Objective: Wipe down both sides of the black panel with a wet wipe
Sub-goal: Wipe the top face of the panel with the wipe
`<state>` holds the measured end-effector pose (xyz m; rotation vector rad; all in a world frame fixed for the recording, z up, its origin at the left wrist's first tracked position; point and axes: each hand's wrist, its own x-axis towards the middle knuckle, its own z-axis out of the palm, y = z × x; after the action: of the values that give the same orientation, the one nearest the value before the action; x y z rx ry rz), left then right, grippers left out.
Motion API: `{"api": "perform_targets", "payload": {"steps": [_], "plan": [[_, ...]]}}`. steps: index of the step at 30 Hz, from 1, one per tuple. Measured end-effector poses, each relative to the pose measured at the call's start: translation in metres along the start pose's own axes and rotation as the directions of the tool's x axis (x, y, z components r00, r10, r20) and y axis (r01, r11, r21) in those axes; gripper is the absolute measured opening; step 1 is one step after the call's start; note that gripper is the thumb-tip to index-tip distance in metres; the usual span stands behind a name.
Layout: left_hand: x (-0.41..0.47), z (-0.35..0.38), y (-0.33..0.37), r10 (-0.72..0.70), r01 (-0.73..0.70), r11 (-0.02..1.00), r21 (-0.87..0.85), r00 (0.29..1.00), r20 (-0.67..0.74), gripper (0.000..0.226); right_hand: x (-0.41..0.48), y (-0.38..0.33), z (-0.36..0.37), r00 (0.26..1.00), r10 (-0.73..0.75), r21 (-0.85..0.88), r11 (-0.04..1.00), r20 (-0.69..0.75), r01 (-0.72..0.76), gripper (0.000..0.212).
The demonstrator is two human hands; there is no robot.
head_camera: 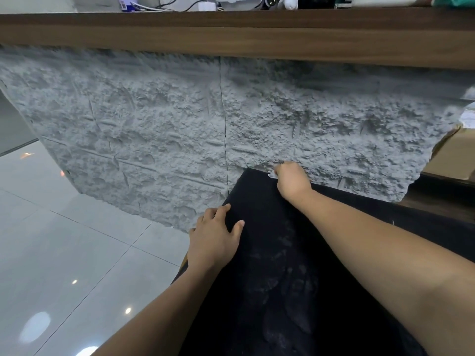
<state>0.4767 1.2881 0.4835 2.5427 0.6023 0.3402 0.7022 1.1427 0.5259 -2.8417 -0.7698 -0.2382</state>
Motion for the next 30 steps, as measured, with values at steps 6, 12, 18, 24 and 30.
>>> {"api": "perform_targets", "payload": {"steps": [6, 12, 18, 24, 30], "plan": [[0.000, -0.001, 0.002, -0.009, 0.009, 1.000, 0.011, 1.000, -0.002, 0.063, -0.006, -0.019, 0.003, 0.994, 0.113, 0.122, 0.986, -0.008, -0.111, 0.030], [-0.001, -0.002, 0.004, -0.016, 0.016, 1.000, 0.011, 1.000, -0.004, 0.066, -0.019, -0.044, 0.007, 0.999, 0.048, 0.215, 0.976, -0.016, -0.043, 0.027], [-0.002, -0.003, 0.006, -0.028, 0.028, 1.000, 0.000, 1.000, -0.008, 0.073, -0.034, -0.074, 0.013, 0.999, -0.018, 0.261, 0.965, -0.042, 0.029, 0.033], [-0.002, -0.004, 0.007, -0.036, 0.036, 0.999, 0.015, 0.999, -0.009, 0.077, -0.048, -0.104, 0.018, 0.994, -0.103, 0.320, 0.941, -0.028, 0.106, 0.029], [-0.003, -0.007, 0.009, -0.049, 0.049, 0.999, -0.008, 0.999, 0.007, 0.071, -0.061, -0.109, 0.014, 0.969, -0.246, 0.306, 0.923, 0.003, 0.233, 0.026]]}}
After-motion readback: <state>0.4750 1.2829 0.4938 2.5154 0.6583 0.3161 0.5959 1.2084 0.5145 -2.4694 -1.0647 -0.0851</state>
